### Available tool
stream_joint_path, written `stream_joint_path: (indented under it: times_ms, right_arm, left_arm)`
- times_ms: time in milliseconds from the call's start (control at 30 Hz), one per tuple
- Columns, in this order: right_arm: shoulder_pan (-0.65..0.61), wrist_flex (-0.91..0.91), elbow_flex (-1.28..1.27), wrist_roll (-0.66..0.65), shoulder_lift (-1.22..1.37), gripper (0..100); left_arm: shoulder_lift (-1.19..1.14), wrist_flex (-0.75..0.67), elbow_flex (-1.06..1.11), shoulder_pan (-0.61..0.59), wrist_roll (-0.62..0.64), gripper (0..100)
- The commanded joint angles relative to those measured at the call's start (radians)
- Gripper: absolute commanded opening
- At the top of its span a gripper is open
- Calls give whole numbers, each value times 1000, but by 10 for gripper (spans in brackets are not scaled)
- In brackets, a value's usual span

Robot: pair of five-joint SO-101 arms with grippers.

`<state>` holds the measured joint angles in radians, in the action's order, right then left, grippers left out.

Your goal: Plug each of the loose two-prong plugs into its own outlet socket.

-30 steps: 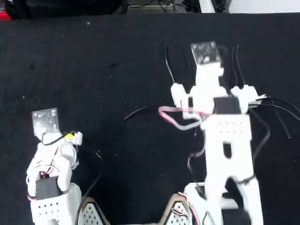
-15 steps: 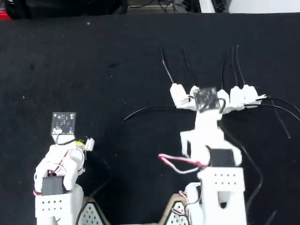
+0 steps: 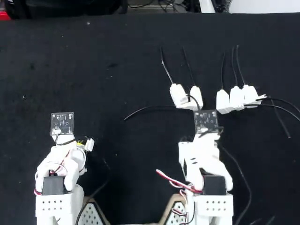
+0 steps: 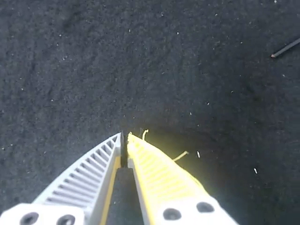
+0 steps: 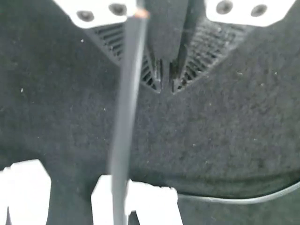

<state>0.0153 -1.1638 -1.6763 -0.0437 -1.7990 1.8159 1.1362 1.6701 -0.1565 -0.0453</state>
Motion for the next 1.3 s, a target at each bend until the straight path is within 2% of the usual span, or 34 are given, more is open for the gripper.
stream_joint_path:
  times_ms: [0, 300, 433, 567, 833, 1267]
  right_arm:
    - [2, -46, 5, 11, -96, 12]
    - [-3, -127, -10, 5, -70, 12]
    - [-3, -127, -10, 5, -70, 12]
    - [-3, -127, -10, 5, -70, 12]
    - [-6, -127, -10, 5, -85, 12]
    - [-3, -129, -8, 5, -94, 12]
  left_arm:
    - [8, -38, -18, 8, 3, 29]
    - [-2, -21, 35, 27, -5, 29]
    - [6, 143, 30, -38, -5, 29]
    - [5, 138, 30, -84, 0, 29]
    - [6, 138, 30, -88, 2, 29]
    - [18, 144, 30, 67, 2, 29]
